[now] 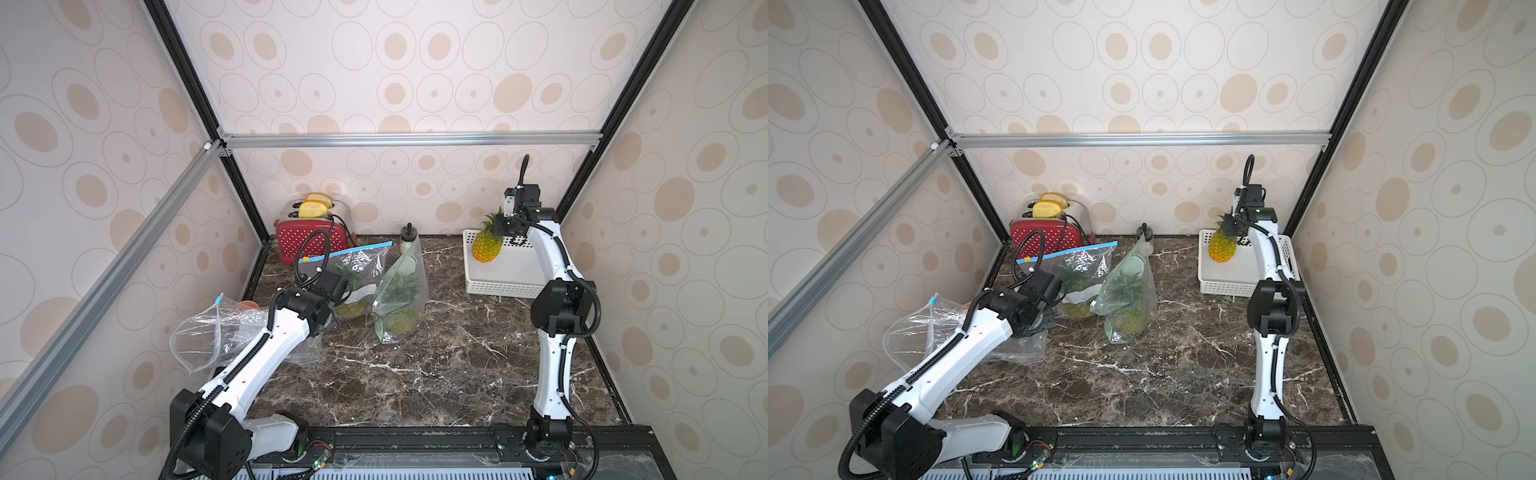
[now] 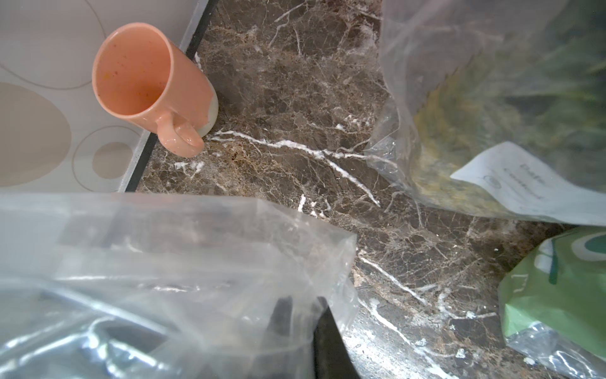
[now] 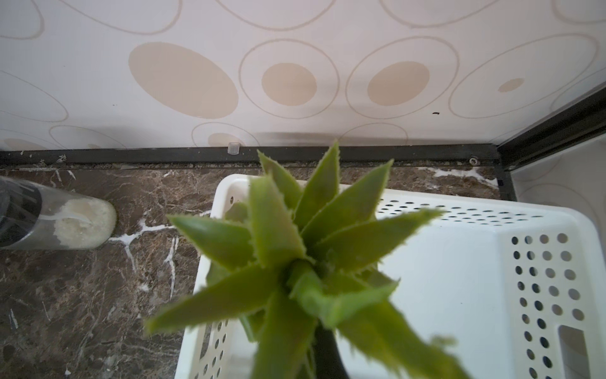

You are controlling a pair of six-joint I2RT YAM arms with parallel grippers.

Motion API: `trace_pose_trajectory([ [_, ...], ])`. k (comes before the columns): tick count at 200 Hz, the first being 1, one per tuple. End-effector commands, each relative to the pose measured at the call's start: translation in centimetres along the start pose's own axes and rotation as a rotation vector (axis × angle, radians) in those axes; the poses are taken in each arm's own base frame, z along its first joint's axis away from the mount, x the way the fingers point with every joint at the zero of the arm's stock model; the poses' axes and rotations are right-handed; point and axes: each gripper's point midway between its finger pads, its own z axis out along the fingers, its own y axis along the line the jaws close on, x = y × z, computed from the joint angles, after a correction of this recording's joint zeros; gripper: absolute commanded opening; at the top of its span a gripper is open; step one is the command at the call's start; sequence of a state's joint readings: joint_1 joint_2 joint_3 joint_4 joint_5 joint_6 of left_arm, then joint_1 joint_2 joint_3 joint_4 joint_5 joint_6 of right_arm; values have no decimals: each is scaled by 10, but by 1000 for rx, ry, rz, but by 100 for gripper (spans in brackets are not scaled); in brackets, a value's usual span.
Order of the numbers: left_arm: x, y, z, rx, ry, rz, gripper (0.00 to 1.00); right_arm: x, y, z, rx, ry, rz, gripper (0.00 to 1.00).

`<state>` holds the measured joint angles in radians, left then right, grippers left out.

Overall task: Open the zip-top bag and take out the pineapple
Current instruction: Place the pineapple in the basket, then adjust the zipper food storage bag at the center of the board.

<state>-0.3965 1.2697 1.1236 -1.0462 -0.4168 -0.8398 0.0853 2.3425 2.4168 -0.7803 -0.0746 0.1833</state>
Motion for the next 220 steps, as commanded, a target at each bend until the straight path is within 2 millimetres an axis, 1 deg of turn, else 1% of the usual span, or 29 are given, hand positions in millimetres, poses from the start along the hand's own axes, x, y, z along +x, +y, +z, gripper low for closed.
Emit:
trace_pose_trajectory([
  [1,-4,-3,8,8,5,8,15,-20,13,-2,-32,-80,-10,0],
  [17,-6,-4,12,5,8,6,20,-12,17,9,-45,-61,-8,0],
  [22,-6,-4,13,3,9,6,21,-10,18,11,-50,-56,-8,3],
  [34,-7,-4,16,-2,10,3,28,-6,23,15,-69,-46,-12,17],
  [47,-7,-2,19,-5,9,-1,38,-4,28,15,-83,-44,-18,34],
  [58,-8,-1,21,-6,8,-7,49,-6,33,9,-95,-53,-32,47],
  [64,-8,0,21,-7,6,-9,60,-7,36,5,-99,-56,-41,52],
  [72,-10,1,20,-8,-2,-13,74,-10,40,-3,-99,-65,-55,56],
  [79,-12,2,19,-10,-10,-14,84,-12,43,-11,-100,-71,-69,59],
  [84,-13,3,16,-9,-19,-15,88,-15,46,-19,-102,-77,-79,60],
  [93,-17,7,12,-12,-36,-22,92,-19,50,-34,-102,-89,-93,62],
  [97,-19,8,9,-12,-44,-24,94,-23,53,-43,-102,-105,-101,63],
  [101,-21,9,6,-10,-53,-28,94,-17,56,-45,-103,-90,-107,64],
  [117,-30,14,-8,5,-94,-47,96,-21,68,-77,-97,-118,-149,67],
  [134,-40,19,-25,42,-145,-84,97,-24,86,-119,-104,-147,-206,67],
  [142,-44,20,-34,66,-170,-105,98,-21,99,-139,-126,-151,-241,68],
  [146,-46,21,-39,81,-184,-116,98,-20,101,-149,-132,-153,-253,68],
  [147,-47,21,-40,84,-187,-119,98,-18,109,-151,-144,-151,-266,68],
  [149,-48,21,-42,92,-193,-125,98,-15,117,-156,-160,-149,-281,68],
  [166,-57,17,-62,190,-241,-176,98,5,157,-192,-273,-140,-375,68],
  [179,-60,10,-75,284,-264,-203,97,26,184,-210,-406,-121,-404,69],
  [195,-60,2,-87,384,-280,-217,96,47,209,-223,-591,-111,-361,72],
  [212,-57,-1,-93,425,-286,-215,96,67,229,-229,-750,-99,-320,76],
  [220,-54,-1,-93,432,-286,-213,96,81,237,-231,-811,-79,-313,78],
])
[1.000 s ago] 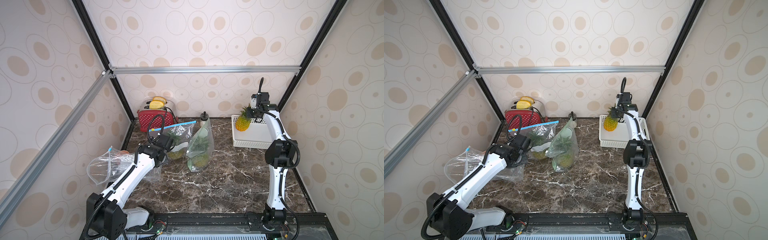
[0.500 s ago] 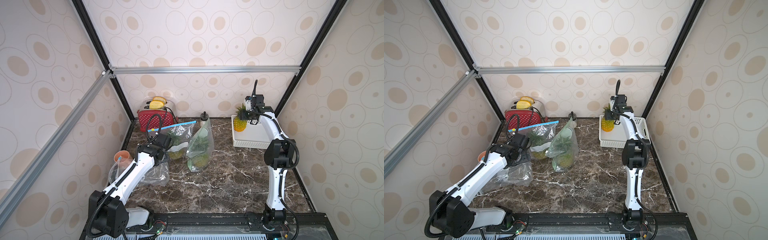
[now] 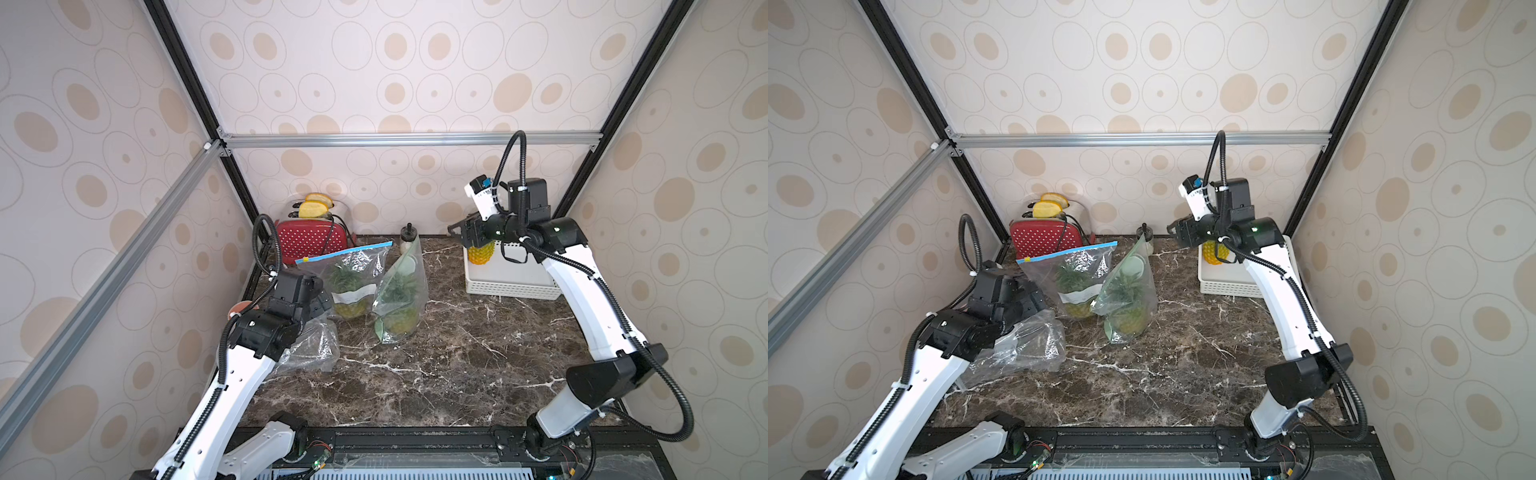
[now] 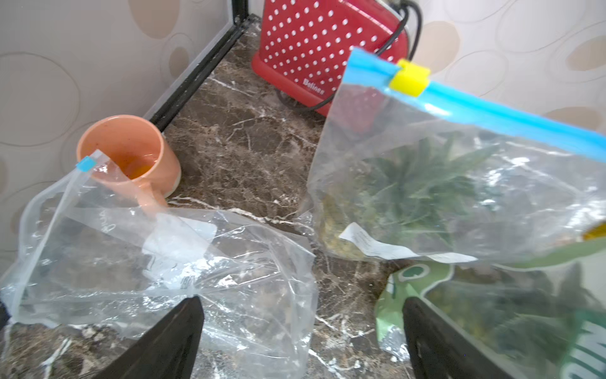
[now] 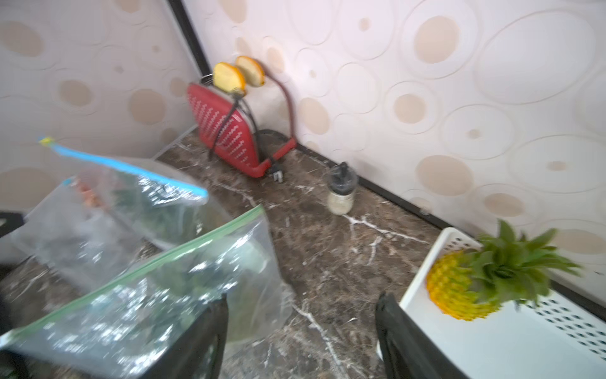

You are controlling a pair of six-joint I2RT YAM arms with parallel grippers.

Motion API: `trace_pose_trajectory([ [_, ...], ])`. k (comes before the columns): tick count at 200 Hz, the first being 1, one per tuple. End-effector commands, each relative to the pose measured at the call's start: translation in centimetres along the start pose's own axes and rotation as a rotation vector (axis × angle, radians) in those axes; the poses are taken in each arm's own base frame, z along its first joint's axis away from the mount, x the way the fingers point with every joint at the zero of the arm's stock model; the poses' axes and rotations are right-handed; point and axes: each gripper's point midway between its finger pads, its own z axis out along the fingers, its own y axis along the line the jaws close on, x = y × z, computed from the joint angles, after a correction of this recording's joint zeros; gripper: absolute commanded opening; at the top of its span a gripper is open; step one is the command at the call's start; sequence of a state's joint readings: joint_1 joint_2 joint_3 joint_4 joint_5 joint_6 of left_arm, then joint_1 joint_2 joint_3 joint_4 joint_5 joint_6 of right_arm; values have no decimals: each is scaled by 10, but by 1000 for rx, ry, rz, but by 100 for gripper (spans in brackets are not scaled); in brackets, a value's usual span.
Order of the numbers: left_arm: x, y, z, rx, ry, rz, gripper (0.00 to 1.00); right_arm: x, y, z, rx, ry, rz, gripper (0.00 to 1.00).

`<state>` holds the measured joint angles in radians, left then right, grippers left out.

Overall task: Open the zip-top bag and take out the pineapple
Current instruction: Adjust the zipper food storage bag at the center of the board.

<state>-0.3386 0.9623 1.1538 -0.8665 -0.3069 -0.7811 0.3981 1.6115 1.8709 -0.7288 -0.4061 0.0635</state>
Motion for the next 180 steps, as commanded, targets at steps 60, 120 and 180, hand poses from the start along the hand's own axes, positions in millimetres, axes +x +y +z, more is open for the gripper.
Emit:
trace_pose_trajectory([
  [60,16,-18,3,129,33,-38,95,91,91,55,-363,219,15,84],
  [120,24,-14,4,123,37,-36,95,111,114,92,-406,300,13,85],
  [180,32,-7,5,114,44,-41,95,124,119,123,-391,329,24,81],
])
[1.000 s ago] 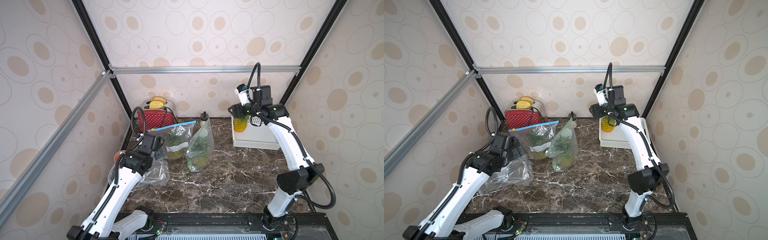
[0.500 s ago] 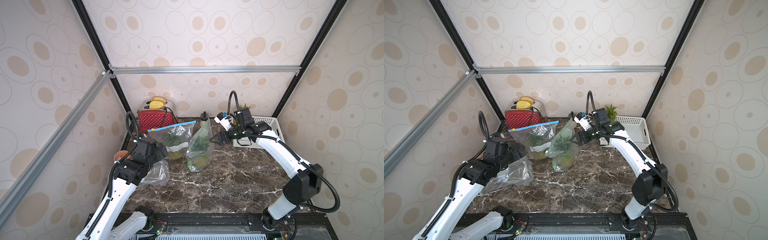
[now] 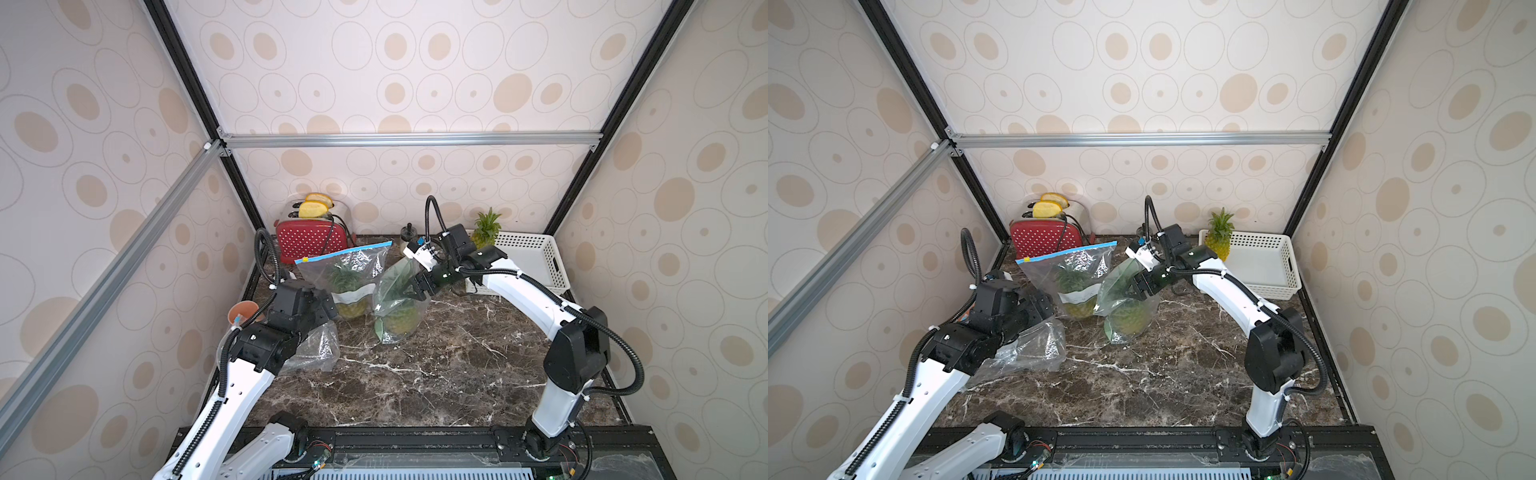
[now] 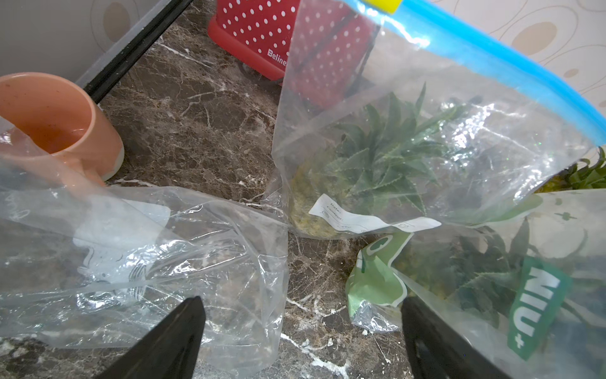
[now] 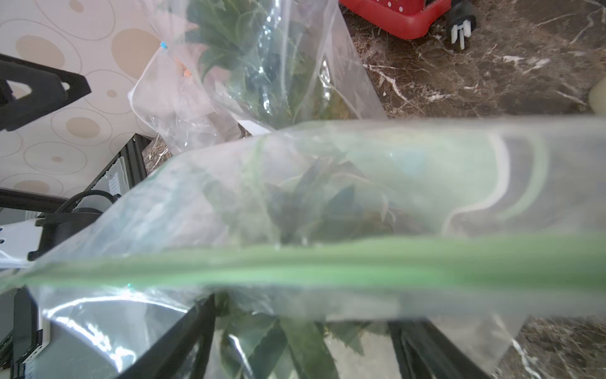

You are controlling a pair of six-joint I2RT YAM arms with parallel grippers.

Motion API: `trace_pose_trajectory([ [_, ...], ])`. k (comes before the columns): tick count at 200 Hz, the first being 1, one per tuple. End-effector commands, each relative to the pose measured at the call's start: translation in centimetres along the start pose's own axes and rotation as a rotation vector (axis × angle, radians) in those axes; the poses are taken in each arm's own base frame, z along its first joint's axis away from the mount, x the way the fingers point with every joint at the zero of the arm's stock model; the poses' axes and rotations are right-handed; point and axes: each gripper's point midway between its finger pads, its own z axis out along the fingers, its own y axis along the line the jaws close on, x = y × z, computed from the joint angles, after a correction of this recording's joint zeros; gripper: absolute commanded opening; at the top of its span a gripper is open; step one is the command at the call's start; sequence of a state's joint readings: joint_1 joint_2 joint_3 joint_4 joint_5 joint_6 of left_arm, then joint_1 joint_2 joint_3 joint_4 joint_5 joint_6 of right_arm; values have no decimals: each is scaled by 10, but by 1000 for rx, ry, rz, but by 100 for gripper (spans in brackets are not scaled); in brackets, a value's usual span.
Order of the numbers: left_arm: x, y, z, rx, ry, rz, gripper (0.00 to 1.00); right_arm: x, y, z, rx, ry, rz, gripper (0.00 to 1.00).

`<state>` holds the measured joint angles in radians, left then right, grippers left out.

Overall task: Open the zip-top bag and take out the pineapple
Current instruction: Adjust the zipper food storage bag at the center of the board.

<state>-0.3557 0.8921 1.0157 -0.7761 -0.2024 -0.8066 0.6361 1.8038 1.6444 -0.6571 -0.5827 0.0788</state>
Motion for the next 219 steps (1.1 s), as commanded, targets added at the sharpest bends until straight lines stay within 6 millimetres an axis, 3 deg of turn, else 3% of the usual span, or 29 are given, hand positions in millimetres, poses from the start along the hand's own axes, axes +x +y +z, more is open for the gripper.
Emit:
trace_pose_trajectory([
  [1,0,1,-5,10,-15,-18,95,-7,4,9,2,-10,-17,80],
  [24,2,5,-6,4,-14,-19,95,-8,4,14,-4,-10,-6,64],
  [49,3,8,-8,-2,-16,-20,95,-8,4,17,-8,-17,14,22],
  [81,3,10,-10,-3,-27,-22,95,-7,6,13,-6,-24,55,1],
  [153,-1,-3,-1,33,-29,-20,95,1,15,-36,123,-153,198,0],
  [187,-1,-7,2,46,-23,-17,95,17,13,-62,232,-239,331,0],
  [219,0,-8,2,59,-27,-19,95,33,27,-76,354,-279,392,0],
])
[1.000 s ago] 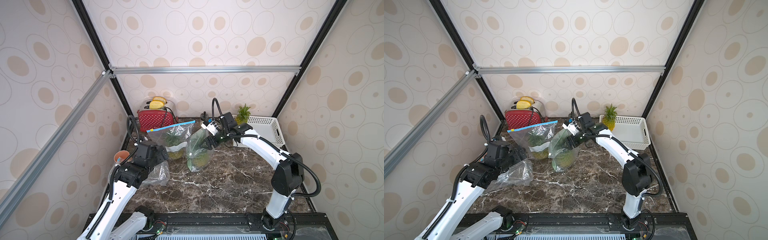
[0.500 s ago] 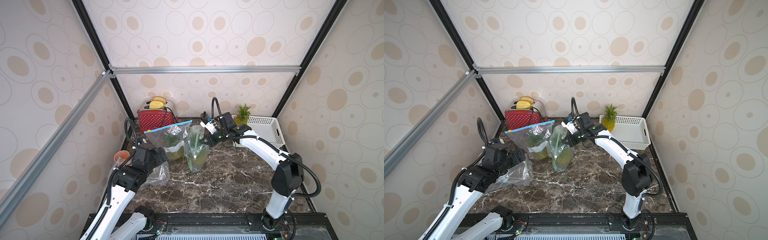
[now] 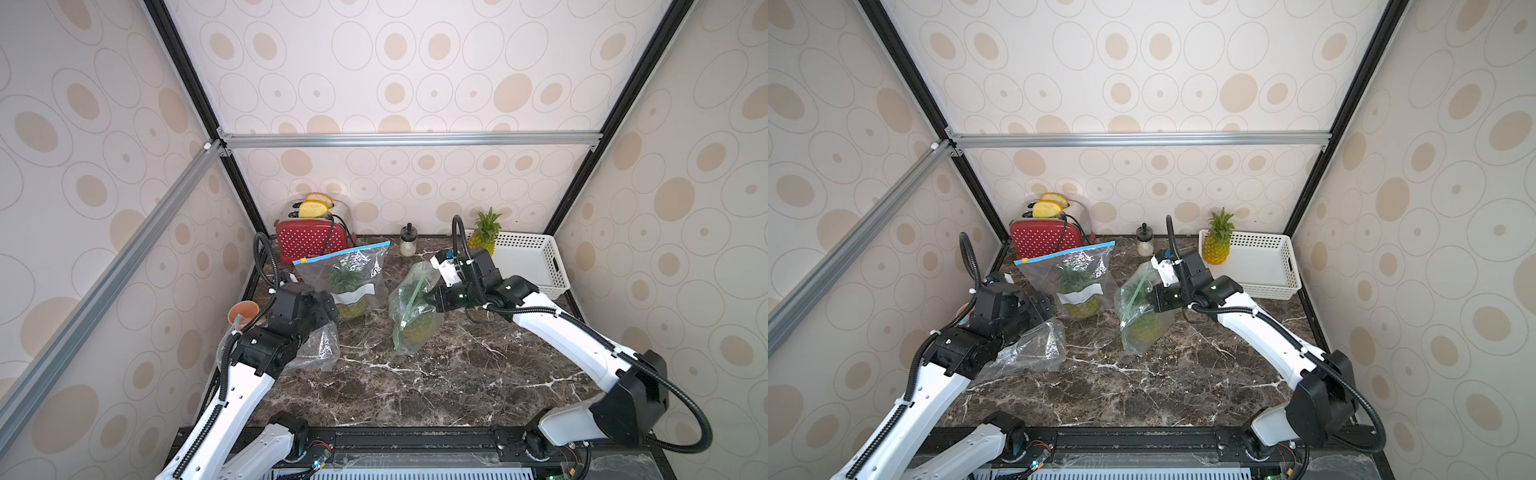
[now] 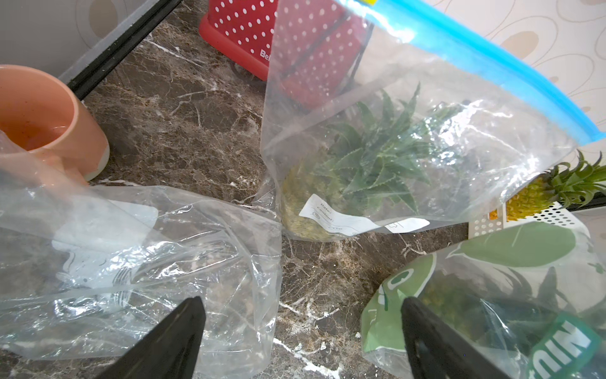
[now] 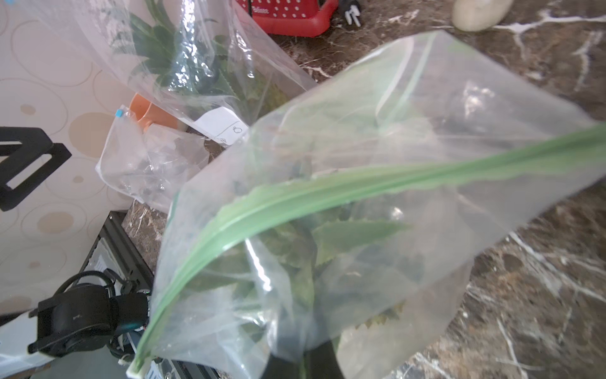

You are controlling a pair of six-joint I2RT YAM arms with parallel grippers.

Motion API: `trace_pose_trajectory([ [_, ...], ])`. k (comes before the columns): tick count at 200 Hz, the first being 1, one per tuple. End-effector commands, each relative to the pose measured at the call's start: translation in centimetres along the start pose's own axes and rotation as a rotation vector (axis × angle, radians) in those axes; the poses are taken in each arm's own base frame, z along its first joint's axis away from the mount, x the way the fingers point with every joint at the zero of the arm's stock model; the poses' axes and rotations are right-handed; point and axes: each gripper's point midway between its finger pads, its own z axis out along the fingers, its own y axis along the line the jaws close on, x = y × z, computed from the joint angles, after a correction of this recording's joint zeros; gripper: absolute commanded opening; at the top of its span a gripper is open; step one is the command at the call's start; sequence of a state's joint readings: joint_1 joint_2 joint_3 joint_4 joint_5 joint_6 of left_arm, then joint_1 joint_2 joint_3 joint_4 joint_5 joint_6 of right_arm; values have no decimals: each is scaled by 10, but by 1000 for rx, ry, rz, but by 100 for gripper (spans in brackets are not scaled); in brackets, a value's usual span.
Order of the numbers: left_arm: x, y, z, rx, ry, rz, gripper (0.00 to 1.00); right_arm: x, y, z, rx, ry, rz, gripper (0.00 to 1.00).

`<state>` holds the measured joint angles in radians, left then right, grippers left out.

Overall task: Open the zip-top bag and take out the pineapple
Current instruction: Adjust the zipper food storage bag at the center of the board.

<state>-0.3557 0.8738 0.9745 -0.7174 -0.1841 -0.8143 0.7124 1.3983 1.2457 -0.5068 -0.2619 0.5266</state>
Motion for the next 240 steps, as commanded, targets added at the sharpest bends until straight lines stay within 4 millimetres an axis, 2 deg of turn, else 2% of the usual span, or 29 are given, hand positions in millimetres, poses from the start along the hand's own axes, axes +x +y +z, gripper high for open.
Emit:
trace_pose_trajectory([
  [1,-2,-4,-2,21,-13,-2,95,-13,8,-23,92,-135,77,0],
  [26,-1,-4,-3,34,-16,-9,95,4,6,-29,197,-245,185,0],
  [68,1,-2,-9,43,-17,-8,95,53,-12,-41,341,-419,416,0],
  [88,3,0,-9,37,-14,-5,95,62,-14,-50,373,-455,441,0],
  [109,5,-2,-7,42,-3,-8,95,60,-5,-52,356,-467,436,0],
  [129,5,-4,-5,53,0,-13,95,58,1,-47,349,-450,411,8],
  [145,5,-6,-4,56,1,-14,95,55,6,-44,337,-442,382,18],
  [167,5,-8,-3,65,2,-13,95,46,17,-47,327,-421,308,39],
  [186,3,-15,-3,91,3,-7,95,38,29,-54,310,-381,231,49],
  [218,-2,-27,-3,126,8,3,95,34,50,-78,268,-268,36,51],
  [220,-8,-32,-3,143,-12,-2,95,34,52,-81,268,-258,19,51],
  [240,-13,-41,-2,165,-17,0,95,29,75,-102,214,-155,-191,51],
])
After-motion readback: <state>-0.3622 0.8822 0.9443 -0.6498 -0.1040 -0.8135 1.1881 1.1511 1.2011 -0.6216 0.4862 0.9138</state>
